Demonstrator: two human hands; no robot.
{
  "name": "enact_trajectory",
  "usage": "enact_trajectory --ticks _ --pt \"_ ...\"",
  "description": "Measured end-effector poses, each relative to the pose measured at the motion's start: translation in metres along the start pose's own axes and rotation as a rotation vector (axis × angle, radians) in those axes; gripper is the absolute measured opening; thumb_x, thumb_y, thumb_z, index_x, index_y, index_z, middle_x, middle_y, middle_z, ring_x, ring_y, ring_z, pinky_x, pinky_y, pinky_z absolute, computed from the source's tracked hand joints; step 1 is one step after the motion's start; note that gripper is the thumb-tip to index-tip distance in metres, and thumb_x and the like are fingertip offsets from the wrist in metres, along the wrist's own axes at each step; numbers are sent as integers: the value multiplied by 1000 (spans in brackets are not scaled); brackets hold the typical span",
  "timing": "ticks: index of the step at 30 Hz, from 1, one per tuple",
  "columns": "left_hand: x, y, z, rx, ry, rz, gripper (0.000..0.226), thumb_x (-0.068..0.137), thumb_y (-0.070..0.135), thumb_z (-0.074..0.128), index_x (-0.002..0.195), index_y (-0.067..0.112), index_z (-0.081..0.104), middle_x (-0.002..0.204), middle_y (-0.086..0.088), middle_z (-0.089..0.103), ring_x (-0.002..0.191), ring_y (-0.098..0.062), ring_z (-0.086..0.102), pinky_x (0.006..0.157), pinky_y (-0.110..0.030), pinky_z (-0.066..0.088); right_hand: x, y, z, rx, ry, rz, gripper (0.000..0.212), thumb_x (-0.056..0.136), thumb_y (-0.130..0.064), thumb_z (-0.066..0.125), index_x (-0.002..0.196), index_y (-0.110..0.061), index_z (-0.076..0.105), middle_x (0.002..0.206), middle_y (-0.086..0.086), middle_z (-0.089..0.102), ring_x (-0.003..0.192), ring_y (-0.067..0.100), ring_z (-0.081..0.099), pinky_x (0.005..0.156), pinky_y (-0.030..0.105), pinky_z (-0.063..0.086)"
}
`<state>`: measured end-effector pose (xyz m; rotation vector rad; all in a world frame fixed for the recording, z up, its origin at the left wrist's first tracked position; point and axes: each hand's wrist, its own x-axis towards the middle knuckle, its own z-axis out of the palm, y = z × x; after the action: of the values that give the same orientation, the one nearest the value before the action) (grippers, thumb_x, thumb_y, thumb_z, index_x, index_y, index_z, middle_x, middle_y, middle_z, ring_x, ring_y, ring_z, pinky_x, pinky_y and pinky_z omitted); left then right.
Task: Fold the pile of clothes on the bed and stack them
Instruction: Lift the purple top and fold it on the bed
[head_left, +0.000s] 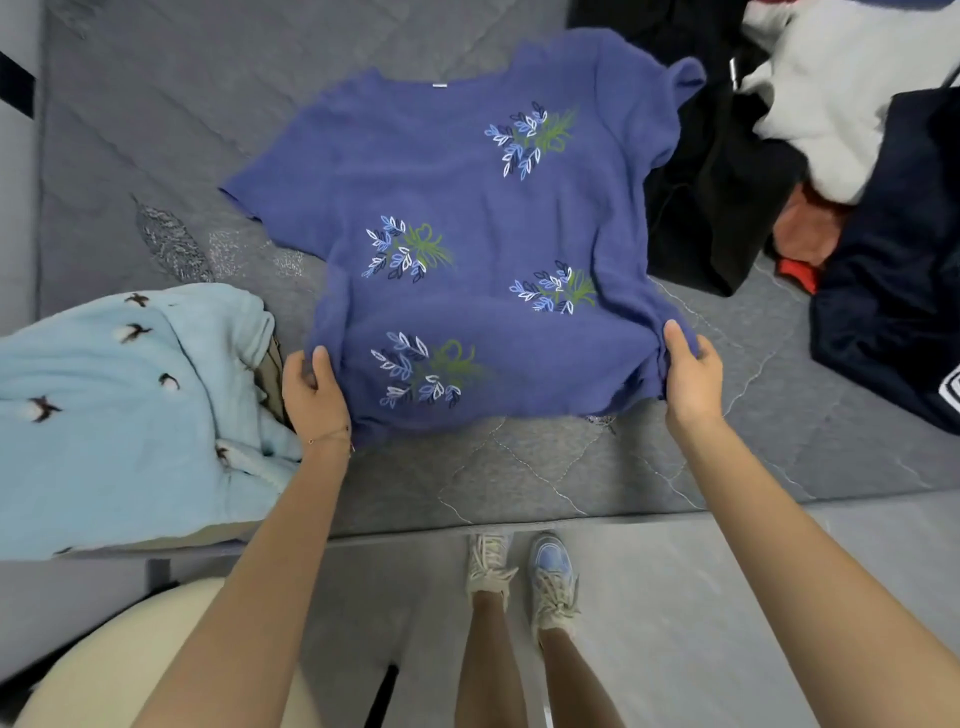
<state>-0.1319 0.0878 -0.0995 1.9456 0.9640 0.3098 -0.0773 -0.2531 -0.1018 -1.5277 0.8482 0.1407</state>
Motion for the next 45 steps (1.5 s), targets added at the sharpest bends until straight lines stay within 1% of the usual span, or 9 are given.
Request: enact_trajectory --ticks 4,8,15,20,24,26,30,40,45 --pt "-9 -24 0 111 -201 -268 40 92 34 60 108 -2 55 98 -12 59 88 -20 56 69 -15 40 3 9 1 -155 -36 104 29 88 -42 65 85 -15 59 79 -1 60 70 12 56 72 28 48" --pt "-32 -56 -1 426 -413 -275 31 87 27 67 94 -3 59 93 -19 62 88 -30 58 72 -33 39 -2 37 -8 -542 -114 153 25 78 -25 77 88 -10 61 84 8 64 78 22 60 74 37 49" --pt "-51 -39 -12 67 -90 -214 36 96 14 55 65 20 37 65 3 40 61 -9 36 57 -26 27 -17 45 -20 -357 91 -4 35 94 -9 54 65 -19 37 68 2 47 64 16 40 60 26 36" --pt "-59 -31 -24 106 -81 -231 35 95 16 57 65 16 37 64 1 40 60 -12 35 55 -26 25 -27 40 -37 -286 233 -31 32 95 -13 50 66 -14 37 63 0 39 61 14 33 60 29 32" --pt "-71 -34 -31 325 -215 -204 15 94 14 56 89 2 48 82 -11 52 78 -28 48 72 -37 38 -31 48 -54 -487 217 36 28 93 -17 56 68 -9 46 72 13 50 75 29 48 66 33 33" --pt "-70 -36 -29 382 -288 -138 28 92 13 59 113 -2 50 106 -19 57 99 -35 53 83 -38 40 -32 51 -54 -647 135 75 22 90 -19 63 100 0 59 102 21 60 102 36 57 84 39 40" --pt "-55 -35 -8 571 -324 198 60 86 15 68 139 3 44 139 -25 42 128 -41 41 104 -50 35 -31 45 -33 -916 11 -234 65 81 -24 73 139 -11 45 139 19 40 129 37 36 105 48 31" --pt "8 -5 37 845 -386 492 69 91 40 56 151 23 24 158 -12 16 147 -33 8 115 -51 -2 -14 2 88 -1236 -425 -670 80 83 -49 65 150 -31 25 158 3 19 146 29 12 117 49 15" --pt "70 4 35 856 -364 488 75 87 39 62 150 21 26 157 -13 22 145 -33 18 113 -57 11 -6 -29 152 -1276 -445 -784 80 86 -46 64 151 -31 21 161 3 9 148 30 5 117 50 8"
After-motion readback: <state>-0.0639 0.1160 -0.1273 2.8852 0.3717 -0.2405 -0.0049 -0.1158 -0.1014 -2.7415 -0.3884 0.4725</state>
